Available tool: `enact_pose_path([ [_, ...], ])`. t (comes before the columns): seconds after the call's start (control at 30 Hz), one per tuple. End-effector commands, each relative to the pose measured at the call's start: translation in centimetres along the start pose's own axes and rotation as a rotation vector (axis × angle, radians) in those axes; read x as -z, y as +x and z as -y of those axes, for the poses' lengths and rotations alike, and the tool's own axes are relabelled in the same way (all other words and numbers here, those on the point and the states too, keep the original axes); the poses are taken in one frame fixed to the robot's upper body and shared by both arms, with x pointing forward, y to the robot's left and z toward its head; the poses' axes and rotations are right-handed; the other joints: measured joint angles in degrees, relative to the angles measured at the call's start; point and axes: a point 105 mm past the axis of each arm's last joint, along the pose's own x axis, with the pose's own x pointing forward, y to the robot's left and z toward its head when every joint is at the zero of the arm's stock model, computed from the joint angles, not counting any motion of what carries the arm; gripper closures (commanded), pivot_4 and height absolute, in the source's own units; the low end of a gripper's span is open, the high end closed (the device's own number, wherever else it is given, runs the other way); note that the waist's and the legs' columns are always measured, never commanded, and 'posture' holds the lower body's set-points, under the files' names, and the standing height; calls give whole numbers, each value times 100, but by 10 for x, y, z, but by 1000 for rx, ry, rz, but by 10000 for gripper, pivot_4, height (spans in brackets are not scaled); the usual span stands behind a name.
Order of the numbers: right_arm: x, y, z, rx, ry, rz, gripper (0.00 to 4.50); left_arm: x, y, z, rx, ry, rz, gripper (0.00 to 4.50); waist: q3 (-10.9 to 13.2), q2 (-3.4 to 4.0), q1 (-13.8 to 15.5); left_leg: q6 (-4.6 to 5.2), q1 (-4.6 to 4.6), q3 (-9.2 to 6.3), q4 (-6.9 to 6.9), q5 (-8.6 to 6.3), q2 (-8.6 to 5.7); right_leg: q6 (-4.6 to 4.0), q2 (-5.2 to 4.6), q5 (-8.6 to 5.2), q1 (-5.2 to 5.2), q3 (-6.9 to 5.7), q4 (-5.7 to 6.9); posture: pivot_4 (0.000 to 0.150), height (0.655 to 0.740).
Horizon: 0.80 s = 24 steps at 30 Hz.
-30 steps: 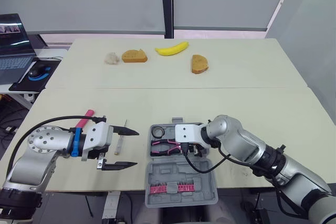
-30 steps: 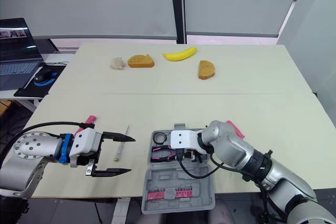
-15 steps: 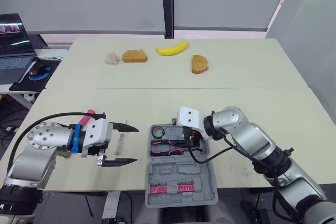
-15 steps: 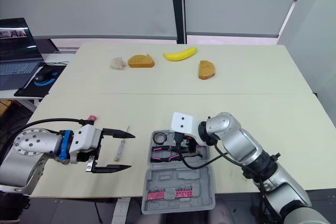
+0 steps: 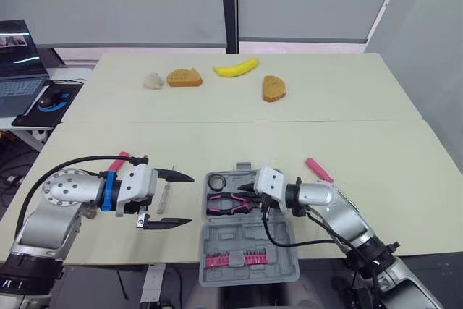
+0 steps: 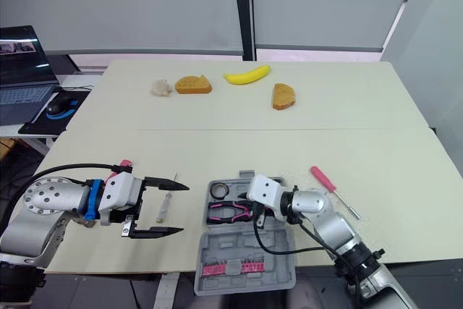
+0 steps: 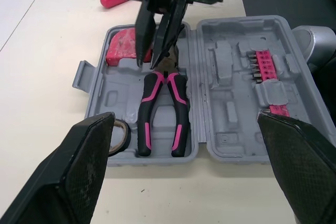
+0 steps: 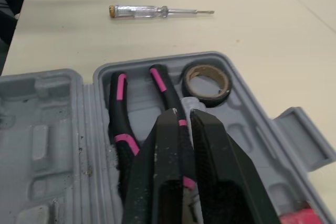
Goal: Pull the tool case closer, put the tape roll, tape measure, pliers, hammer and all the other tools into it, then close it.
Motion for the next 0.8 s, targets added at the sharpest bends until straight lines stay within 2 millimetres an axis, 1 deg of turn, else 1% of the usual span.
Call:
enact_pose_path([
  [0.03, 2, 3, 2, 22, -23, 4, 44766, -4, 1, 0, 7, 31, 2, 0, 0, 0, 2, 0, 0, 0, 0, 0, 0, 0, 0, 0, 0, 0, 0, 1500, 7400],
  [0.17, 25, 5, 6, 56, -10, -83, 44766, -5, 4, 2, 7, 26, 3, 0, 0, 0, 3, -1, 0, 0, 0, 0, 0, 0, 2, 0, 0, 1, 0, 1500, 7400],
  [0.3, 44, 3, -2, 6, 41, -166, 44766, -6, 6, 3, 9, 25, -3, 0, -2, -1, 2, -1, 6, 0, 0, 1, 3, 0, 4, 0, 2, 3, 1, 1500, 7400],
  [0.37, 50, 2, -5, -9, 57, -193, 44766, -5, 6, 4, 11, 29, -13, 0, -2, -1, 5, -1, 14, 0, -1, 1, 4, 0, 4, 0, 12, 2, 0, 1500, 7400],
  [0.47, 57, 1, -8, -36, 82, -239, 44766, -4, 5, 4, 3, 25, -17, 0, -2, 0, 12, 0, 55, 0, -11, -1, 3, -3, 4, -2, 35, 3, -12, 1500, 7400],
  [0.53, 61, 0, -6, -34, 70, -263, 44766, -4, 6, 3, -5, 19, -17, 0, -5, 0, 14, 0, 81, 0, -19, -2, 4, -2, 4, -3, 57, 3, -28, 1500, 7400],
  [0.67, 59, -1, 2, -19, 74, -262, 44766, -4, 6, 2, -24, -1, -13, 0, -10, -3, 19, 0, 86, -1, -20, -3, 5, -2, 5, -2, 62, 2, -33, 1500, 7400],
  [0.73, 50, -7, 13, 15, 65, -225, 44766, -3, 3, 0, -48, -14, -14, 0, -10, -2, 19, 1, 86, -1, -20, -3, 6, -2, 6, -2, 62, 3, -33, 1500, 7400],
  [0.8, 18, -15, 27, 59, 87, -76, 44766, -2, -4, -6, -89, -27, -11, 0, -7, -1, 33, 0, 85, -1, -20, -3, 6, -2, 6, -2, 61, 3, -33, 1500, 7400],
])
